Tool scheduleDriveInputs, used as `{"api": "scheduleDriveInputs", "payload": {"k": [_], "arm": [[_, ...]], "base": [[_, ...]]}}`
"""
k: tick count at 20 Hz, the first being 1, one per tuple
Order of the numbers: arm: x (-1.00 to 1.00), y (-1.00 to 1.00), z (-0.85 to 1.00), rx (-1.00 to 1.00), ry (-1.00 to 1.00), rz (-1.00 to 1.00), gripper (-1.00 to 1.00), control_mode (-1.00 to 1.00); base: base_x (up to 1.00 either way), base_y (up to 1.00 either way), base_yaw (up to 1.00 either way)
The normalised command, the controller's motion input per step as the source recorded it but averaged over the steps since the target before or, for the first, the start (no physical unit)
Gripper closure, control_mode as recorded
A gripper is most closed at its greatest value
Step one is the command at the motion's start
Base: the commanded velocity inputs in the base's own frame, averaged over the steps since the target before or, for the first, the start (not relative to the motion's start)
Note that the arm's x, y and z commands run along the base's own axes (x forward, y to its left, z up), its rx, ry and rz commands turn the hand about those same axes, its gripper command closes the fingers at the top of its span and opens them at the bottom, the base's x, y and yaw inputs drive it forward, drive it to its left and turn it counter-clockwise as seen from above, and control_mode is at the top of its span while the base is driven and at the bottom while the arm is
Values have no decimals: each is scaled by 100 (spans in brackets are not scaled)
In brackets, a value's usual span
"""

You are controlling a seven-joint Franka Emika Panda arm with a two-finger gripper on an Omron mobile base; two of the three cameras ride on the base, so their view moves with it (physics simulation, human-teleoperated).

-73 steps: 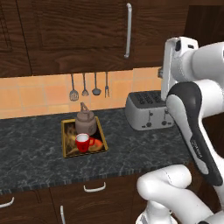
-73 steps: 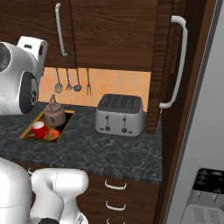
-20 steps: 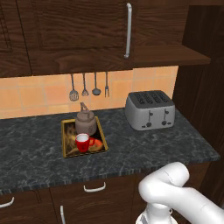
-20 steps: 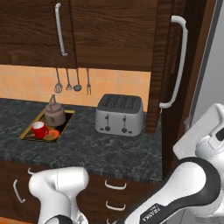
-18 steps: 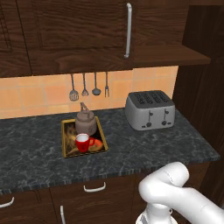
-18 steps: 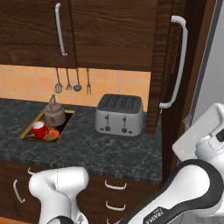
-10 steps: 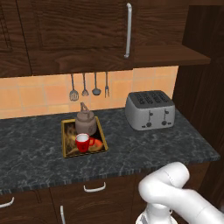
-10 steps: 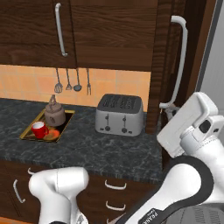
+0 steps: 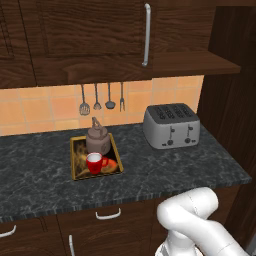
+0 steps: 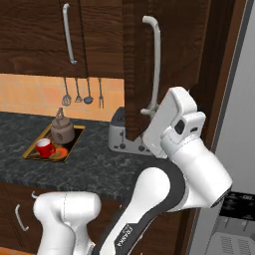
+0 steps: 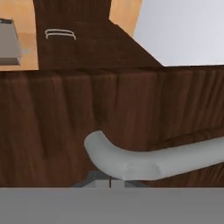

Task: Pick the kettle from the counter and place it on the tray. Then pick the mug from the cabinet and place it on the tray. Then close the cabinet doors.

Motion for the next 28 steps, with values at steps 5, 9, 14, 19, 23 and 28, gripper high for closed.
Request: {"api": "scheduleDriveInputs", "payload": {"k": [5, 9, 14, 19, 23, 28], "arm": [[0, 100, 30, -10, -2, -15, 100, -100], [3, 100, 31, -9, 0, -19, 100, -100], [16, 100, 31, -10, 1, -20, 100, -100], [48, 77, 32, -3, 3, -11, 100, -100], [65, 52, 36, -1, 7, -7, 100, -100], [87, 17, 31, 0, 5, -1, 100, -100]], "base": [[0, 0, 0], [0, 0, 0], [0, 0, 0], [0, 0, 0], [0, 0, 0], [0, 0, 0]]}}
